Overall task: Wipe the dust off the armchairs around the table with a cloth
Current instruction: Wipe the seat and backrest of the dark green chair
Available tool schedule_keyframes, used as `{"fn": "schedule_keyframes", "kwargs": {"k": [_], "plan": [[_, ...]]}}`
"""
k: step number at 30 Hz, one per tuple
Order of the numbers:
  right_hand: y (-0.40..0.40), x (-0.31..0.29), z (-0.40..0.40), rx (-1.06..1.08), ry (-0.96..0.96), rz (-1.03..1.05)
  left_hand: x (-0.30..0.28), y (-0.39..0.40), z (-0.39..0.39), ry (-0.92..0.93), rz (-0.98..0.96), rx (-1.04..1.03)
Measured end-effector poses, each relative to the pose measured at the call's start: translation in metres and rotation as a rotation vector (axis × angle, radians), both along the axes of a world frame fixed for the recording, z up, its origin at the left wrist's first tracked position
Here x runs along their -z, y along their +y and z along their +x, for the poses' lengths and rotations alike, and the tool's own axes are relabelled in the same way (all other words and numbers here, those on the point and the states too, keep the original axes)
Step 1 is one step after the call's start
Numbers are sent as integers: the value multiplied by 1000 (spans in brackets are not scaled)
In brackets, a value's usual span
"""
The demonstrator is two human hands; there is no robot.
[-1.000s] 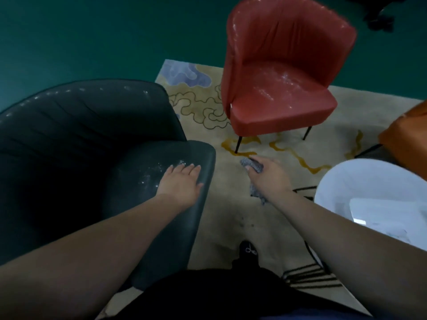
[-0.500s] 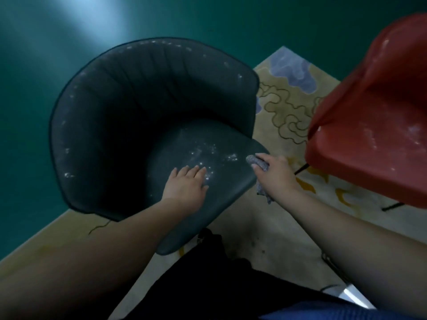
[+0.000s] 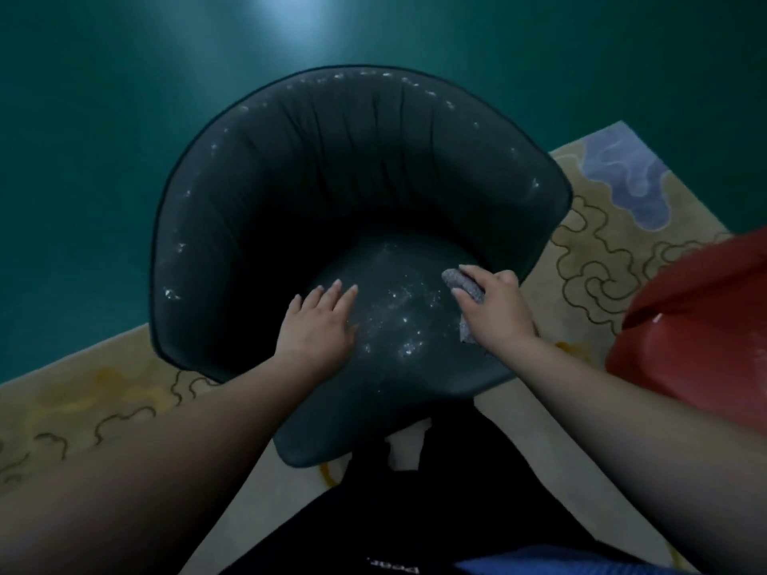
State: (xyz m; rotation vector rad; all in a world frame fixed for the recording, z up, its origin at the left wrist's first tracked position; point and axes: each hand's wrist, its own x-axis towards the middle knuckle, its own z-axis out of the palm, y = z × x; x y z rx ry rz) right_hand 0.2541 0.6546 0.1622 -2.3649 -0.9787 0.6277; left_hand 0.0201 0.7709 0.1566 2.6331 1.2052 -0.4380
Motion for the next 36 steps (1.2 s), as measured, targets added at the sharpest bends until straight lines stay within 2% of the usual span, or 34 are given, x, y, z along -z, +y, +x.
{"fn": "schedule_keyframes", "kwargs": {"k": [10, 16, 20, 27, 33, 36], "plan": [[96, 19, 60, -424, 145, -12, 37, 11, 15, 60, -6, -417], [128, 48, 50, -624, 252, -18, 74, -13, 10, 61, -53, -662], [139, 89, 25, -696, 298, -48, 106, -24, -3, 34, -53, -765], [154, 191, -26, -742, 314, -39, 189, -48, -34, 40, -38, -796], [176, 277, -59, -770, 252, 34, 253, -47, -45, -98, -29, -913], [197, 308, -83, -862, 162, 110, 276, -40, -50, -142, 1, -961]]}}
